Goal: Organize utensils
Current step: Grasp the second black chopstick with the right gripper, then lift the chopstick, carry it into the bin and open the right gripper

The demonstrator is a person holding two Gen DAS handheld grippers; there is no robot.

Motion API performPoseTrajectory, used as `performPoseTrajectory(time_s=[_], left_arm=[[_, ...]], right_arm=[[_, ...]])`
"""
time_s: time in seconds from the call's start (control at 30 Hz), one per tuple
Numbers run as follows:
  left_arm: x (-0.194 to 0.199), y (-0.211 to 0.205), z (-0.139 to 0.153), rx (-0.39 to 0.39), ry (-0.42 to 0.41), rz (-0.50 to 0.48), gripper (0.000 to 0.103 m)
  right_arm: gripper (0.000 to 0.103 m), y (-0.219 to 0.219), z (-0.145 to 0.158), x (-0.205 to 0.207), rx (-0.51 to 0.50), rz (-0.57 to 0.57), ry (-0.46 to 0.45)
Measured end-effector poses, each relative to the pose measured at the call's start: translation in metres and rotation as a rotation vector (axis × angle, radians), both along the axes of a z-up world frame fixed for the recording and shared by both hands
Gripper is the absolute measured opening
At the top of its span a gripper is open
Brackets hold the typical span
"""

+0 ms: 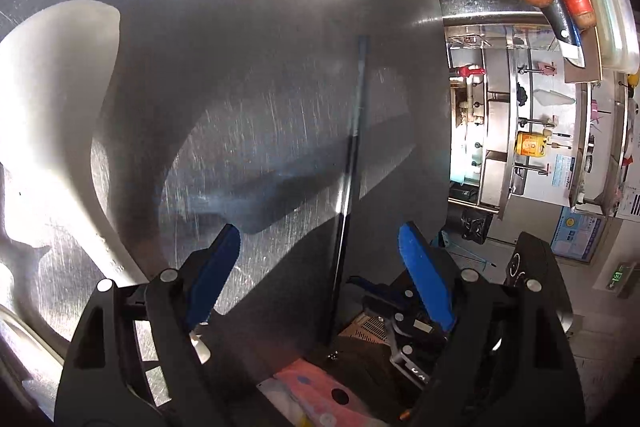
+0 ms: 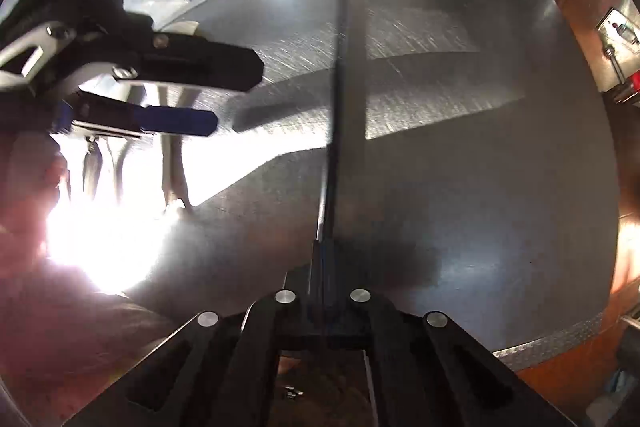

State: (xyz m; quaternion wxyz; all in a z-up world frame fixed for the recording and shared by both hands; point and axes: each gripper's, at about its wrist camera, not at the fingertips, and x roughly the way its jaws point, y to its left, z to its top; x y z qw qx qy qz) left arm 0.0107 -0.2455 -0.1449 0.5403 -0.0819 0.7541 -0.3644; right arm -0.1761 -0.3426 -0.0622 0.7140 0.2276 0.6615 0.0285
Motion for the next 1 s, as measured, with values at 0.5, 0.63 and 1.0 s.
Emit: performPoseTrajectory(time_s=[0.5,0.63,1.0], left_arm=[[-0.018,-0.003,-0.006,0.013,0.072,-0.054,0.078],[-0.034,-0.008,-0.015,-0.006,0.170,-0.075,0.077],[0.006,0.033,-0.010,-0.045,0.165,0.156,0.077]], right_arm=[[0.030,-0.049,-0.009,0.006,-0.006,-0.189,0.032],[0.028,-0.068,-0.009,0.019,-0.015,-0.221,0.006],[0.030,0.003,0.000,0.031,-0.251,0.041,0.025]])
